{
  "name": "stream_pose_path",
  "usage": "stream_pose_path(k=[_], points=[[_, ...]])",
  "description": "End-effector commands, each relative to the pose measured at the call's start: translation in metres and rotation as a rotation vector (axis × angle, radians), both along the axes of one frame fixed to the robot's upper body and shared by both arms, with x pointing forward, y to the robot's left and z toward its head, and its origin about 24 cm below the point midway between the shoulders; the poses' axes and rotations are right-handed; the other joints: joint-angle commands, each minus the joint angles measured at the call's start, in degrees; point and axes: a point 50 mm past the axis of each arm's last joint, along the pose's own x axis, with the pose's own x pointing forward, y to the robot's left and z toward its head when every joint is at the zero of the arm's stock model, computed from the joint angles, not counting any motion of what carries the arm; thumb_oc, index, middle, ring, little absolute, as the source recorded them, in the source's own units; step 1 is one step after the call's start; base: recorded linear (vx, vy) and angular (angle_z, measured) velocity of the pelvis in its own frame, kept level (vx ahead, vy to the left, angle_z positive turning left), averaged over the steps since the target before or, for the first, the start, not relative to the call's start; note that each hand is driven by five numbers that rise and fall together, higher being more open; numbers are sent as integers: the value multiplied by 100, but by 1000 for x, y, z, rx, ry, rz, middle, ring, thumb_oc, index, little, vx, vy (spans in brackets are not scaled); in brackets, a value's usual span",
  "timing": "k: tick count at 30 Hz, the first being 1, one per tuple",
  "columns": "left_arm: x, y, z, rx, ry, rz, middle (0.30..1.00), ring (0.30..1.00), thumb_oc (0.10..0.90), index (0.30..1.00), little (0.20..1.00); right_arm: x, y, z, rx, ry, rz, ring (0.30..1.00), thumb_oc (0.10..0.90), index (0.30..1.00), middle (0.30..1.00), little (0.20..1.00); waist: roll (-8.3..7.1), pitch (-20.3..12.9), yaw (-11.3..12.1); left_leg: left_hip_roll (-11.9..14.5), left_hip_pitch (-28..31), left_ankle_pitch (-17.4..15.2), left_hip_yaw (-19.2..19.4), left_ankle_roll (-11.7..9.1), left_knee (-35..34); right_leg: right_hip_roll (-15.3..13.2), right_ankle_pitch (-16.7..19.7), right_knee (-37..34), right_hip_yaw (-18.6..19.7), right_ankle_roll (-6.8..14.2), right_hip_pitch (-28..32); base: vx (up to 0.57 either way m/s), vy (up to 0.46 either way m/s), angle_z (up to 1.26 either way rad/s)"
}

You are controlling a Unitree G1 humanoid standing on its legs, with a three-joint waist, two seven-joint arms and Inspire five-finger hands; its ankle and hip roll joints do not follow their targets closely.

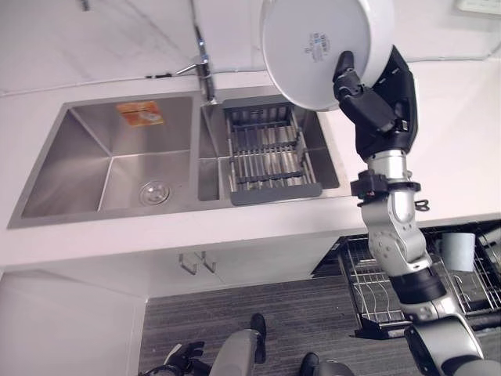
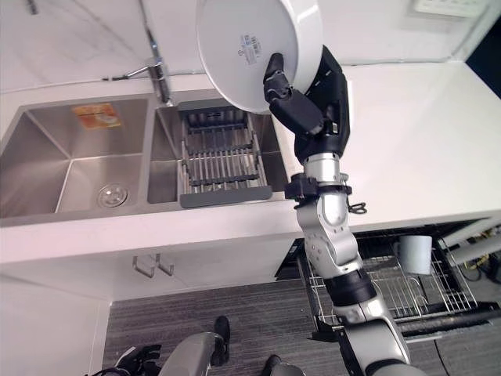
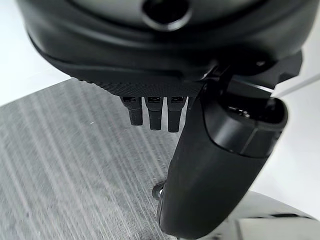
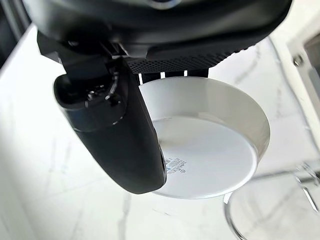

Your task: Place the dishes in the dishwasher.

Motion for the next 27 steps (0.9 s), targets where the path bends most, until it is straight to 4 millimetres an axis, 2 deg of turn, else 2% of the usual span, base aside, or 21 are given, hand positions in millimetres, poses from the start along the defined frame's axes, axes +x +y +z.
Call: stream_pose_path(k=[1, 3, 4, 7, 10, 11, 12, 16, 18, 20, 23, 27], points=[[-12, -1, -5, 33, 70, -91, 900, 900, 800, 900, 900, -37, -16, 51, -1, -369, -86, 300, 400, 300, 300, 300, 63, -622, -225, 467, 400, -715, -61, -582, -38, 30, -228, 211, 647, 124, -406, -57, -3, -34], [-14, -3, -6, 51, 89, -99, 900, 900, 800, 900, 900, -46, -22, 50, -35, -402, -129, 300, 400, 300, 300, 300, 57, -601, -364, 521, 480, -741, 36, -592, -38, 34, -201, 211, 731, 136, -441, -32, 7, -57], [-19, -2, -8, 96, 125, -108, 900, 900, 800, 900, 900, -56, -32, 48, -64, -423, -185, 300, 400, 300, 300, 300, 58, -560, -567, 600, 578, -759, 151, -606, -38, 43, -161, 211, 836, 146, -475, -9, 16, -75], [-21, -1, -9, 117, 155, -99, 900, 900, 800, 900, 900, -65, -45, 46, -68, -424, -232, 300, 400, 300, 300, 300, 57, -527, -779, 697, 637, -763, 270, -617, -38, 85, -108, 211, 975, 135, -540, -28, 29, -83], [-23, 0, -10, 119, 170, -73, 900, 900, 800, 900, 900, -72, -69, 39, -76, -390, -313, 300, 400, 300, 300, 300, 73, -495, -1078, 757, 765, -824, 355, -634, -38, 170, -89, 211, 1217, 126, -561, 17, 40, -82], [-22, 1, -9, 111, 165, -49, 900, 900, 800, 900, 900, -76, -86, 33, -90, -346, -343, 300, 400, 300, 300, 300, 58, -475, -1241, 738, 863, -896, 380, -629, -38, 202, -100, 211, 1385, 136, -542, 23, 31, -88], [-22, 1, -9, 109, 164, -48, 900, 900, 800, 900, 900, -77, -88, 32, -94, -341, -348, 300, 400, 300, 300, 300, 63, -486, -1258, 742, 843, -878, 379, -628, -38, 214, -75, 211, 1412, 129, -576, 34, 41, -94], [-23, 3, -8, 87, 128, -6, 900, 900, 800, 900, 900, -81, -118, 16, -129, -258, -421, 300, 400, 300, 300, 300, 78, -443, -1456, 668, 937, -948, 290, -598, -38, 258, -22, 211, 1744, 147, -622, 31, 57, -54], [-21, 2, -8, 68, 103, 10, 900, 900, 800, 900, 900, -85, -129, 10, -153, -235, -472, 300, 400, 300, 300, 300, 106, -407, -1537, 680, 931, -941, 342, -589, -38, 241, 8, 211, 1756, 152, -655, 2, 57, -51], [-12, -2, -6, 37, 63, 14, 900, 900, 800, 900, 900, -92, -147, 0, -195, -200, -583, 300, 400, 300, 300, 300, 192, -293, -1676, 737, 911, -935, 578, -585, -38, 100, 22, 211, 1561, 186, -678, -61, 126, -32], [-12, -3, -6, 32, 73, 5, 900, 900, 800, 900, 900, -93, -150, -7, -277, -180, -653, 300, 400, 300, 300, 300, 235, -227, -1692, 715, 884, -934, 640, -568, -38, -1, 52, 211, 1453, 226, -709, -32, 70, 5], [-19, -1, -7, 34, 103, 7, 900, 900, 800, 900, 900, -87, -150, -17, -407, -109, -685, 300, 400, 300, 300, 300, 213, -156, -1640, 671, 873, -948, 617, -532, -38, -78, 78, 211, 1376, 250, -733, 0, 4, 2]])
